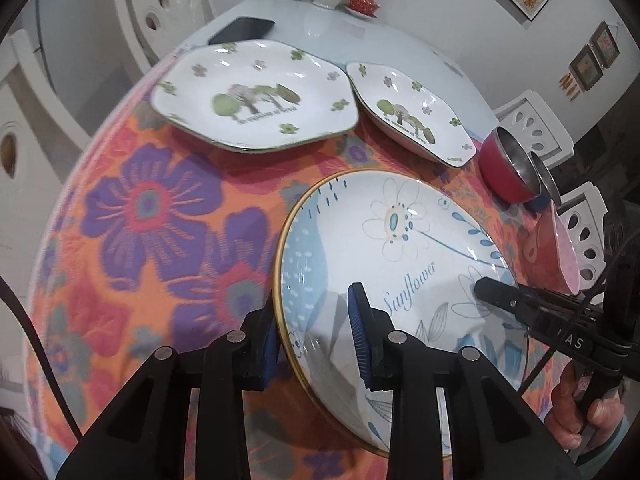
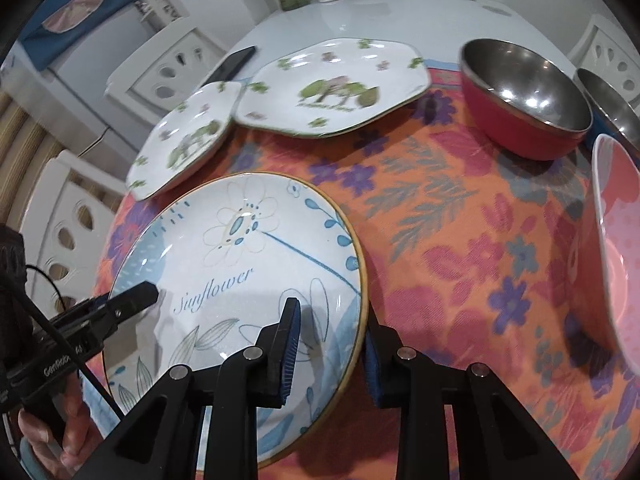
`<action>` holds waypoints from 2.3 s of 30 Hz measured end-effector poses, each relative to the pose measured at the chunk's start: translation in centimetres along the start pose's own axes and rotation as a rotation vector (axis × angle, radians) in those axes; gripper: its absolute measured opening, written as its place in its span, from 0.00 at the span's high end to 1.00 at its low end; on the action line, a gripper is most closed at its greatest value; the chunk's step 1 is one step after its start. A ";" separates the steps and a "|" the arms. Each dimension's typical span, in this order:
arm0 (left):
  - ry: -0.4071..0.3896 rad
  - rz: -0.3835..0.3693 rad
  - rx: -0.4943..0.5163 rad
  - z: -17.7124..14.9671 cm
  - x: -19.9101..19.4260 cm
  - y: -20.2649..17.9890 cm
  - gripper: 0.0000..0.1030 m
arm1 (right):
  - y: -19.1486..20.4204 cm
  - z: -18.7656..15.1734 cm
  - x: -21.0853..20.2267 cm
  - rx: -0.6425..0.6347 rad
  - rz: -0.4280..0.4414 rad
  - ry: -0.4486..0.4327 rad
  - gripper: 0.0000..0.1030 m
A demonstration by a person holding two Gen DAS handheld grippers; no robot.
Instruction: Organize plates and bowls
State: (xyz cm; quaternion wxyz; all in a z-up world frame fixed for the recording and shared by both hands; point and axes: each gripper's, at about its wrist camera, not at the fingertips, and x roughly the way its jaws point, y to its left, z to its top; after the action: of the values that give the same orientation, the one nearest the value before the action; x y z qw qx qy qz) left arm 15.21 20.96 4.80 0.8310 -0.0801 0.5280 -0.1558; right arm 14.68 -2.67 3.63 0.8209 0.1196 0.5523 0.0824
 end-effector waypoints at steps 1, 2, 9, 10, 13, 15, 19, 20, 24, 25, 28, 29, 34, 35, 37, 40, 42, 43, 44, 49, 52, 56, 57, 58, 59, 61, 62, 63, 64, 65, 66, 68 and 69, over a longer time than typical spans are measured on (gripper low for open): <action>-0.011 0.004 0.002 -0.1 -0.6 0.4 0.74 | 0.6 -0.4 -0.2 -0.008 0.007 0.000 0.72; -0.024 0.009 0.007 -0.3 -1.6 0.9 0.74 | 1.3 -0.8 -0.4 -0.017 0.011 -0.001 0.72; -0.062 0.054 0.041 -1.4 -5.5 4.1 0.74 | 6.5 -3.7 -1.1 -0.050 0.073 0.017 0.72; -0.062 0.062 0.046 -1.6 -5.7 4.4 0.74 | 7.2 -4.2 -1.1 -0.052 0.080 0.021 0.72; -0.058 0.063 0.044 -2.6 -6.3 5.6 0.74 | 8.6 -5.2 -0.9 -0.053 0.084 0.033 0.72; -0.049 0.059 0.038 -3.3 -6.4 6.2 0.74 | 9.3 -5.9 -0.7 -0.060 0.078 0.042 0.72; -0.024 0.056 0.026 -4.8 -6.1 7.1 0.74 | 10.2 -6.9 -0.4 -0.081 0.053 0.057 0.72; -0.017 0.052 0.021 -5.1 -6.1 7.3 0.74 | 10.4 -7.2 -0.3 -0.087 0.045 0.059 0.72; 0.005 0.056 0.024 -6.1 -5.8 7.9 0.74 | 10.7 -8.2 0.1 -0.087 0.040 0.075 0.72; 0.016 0.058 0.026 -6.3 -5.5 8.1 0.74 | 10.8 -8.4 0.3 -0.085 0.038 0.079 0.72; 0.042 0.061 0.039 -7.1 -5.1 8.4 0.74 | 11.1 -9.1 0.5 -0.098 0.020 0.089 0.72; 0.057 0.058 0.044 -7.4 -4.9 8.4 0.74 | 11.2 -9.3 0.6 -0.104 0.013 0.092 0.72; 0.088 0.033 0.042 -8.7 -4.7 8.9 0.74 | 11.1 -10.3 0.9 -0.100 0.010 0.111 0.72; 0.092 0.032 0.045 -8.8 -4.7 8.9 0.74 | 11.0 -10.6 0.9 -0.100 0.011 0.115 0.72; 0.098 0.040 0.067 -8.9 -4.7 8.8 0.74 | 11.0 -11.0 0.8 -0.100 0.009 0.118 0.73; 0.046 0.084 0.082 -8.5 -6.1 9.2 0.73 | 10.7 -10.7 -0.1 -0.094 0.000 0.097 0.73; 0.022 0.095 0.056 -7.9 -7.2 10.0 0.71 | 10.2 -10.1 -1.4 -0.085 -0.014 0.069 0.73; 0.014 0.097 0.046 -7.6 -7.7 10.3 0.71 | 10.1 -9.7 -2.0 -0.080 -0.020 0.057 0.73; 0.000 0.097 0.036 -7.4 -8.4 10.5 0.71 | 9.9 -9.3 -2.9 -0.074 -0.024 0.041 0.73; -0.116 0.091 0.020 -5.2 -12.7 9.2 0.71 | 10.3 -6.6 -8.2 -0.067 0.015 -0.073 0.73; -0.193 0.084 0.020 -3.4 -15.4 7.3 0.61 | 11.3 -5.1 -11.6 -0.094 0.058 -0.160 0.67; -0.251 0.039 0.022 -1.0 -18.1 4.6 0.53 | 12.1 -3.8 -15.2 -0.114 0.097 -0.264 0.41; -0.254 0.016 0.029 -0.3 -18.6 3.9 0.50 | 12.0 -3.7 -16.2 -0.109 0.118 -0.294 0.41; -0.262 -0.002 0.041 0.3 -19.0 3.3 0.50 | 11.9 -3.6 -16.7 -0.101 0.128 -0.305 0.41; -0.276 -0.008 0.052 0.8 -19.3 2.7 0.49 | 11.5 -3.4 -17.0 -0.085 0.139 -0.318 0.41; -0.297 -0.002 0.073 1.8 -19.7 1.9 0.46 | 11.0 -3.0 -17.3 -0.059 0.142 -0.322 0.41; -0.306 0.000 0.087 2.6 -19.8 1.6 0.44 | 10.8 -2.7 -17.2 -0.044 0.142 -0.317 0.41; -0.312 0.001 0.097 3.3 -20.0 1.5 0.42 | 10.6 -2.3 -17.2 -0.023 0.143 -0.310 0.41; -0.320 0.000 0.108 4.2 -20.0 1.4 0.41 | 10.5 -2.0 -17.2 -0.009 0.151 -0.311 0.41; -0.326 -0.006 0.122 5.2 -20.0 1.4 0.40 | 10.5 -1.6 -17.3 0.001 0.160 -0.317 0.41; -0.325 -0.010 0.136 6.1 -19.8 1.5 0.40 | 10.6 -1.1 -17.2 0.007 0.162 -0.325 0.41; -0.308 0.002 0.169 8.1 -19.0 1.8 0.40 | 11.3 0.4 -16.5 0.017 0.131 -0.341 0.41; -0.300 0.010 0.191 9.0 -18.5 2.0 0.40 | 11.5 1.1 -16.1 0.025 0.117 -0.348 0.41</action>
State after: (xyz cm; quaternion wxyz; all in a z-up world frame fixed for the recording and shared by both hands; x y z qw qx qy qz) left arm 16.44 28.87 23.85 0.9050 -0.0206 0.3813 -0.1876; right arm 9.63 3.88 21.62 0.8964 0.1742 0.3948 0.1013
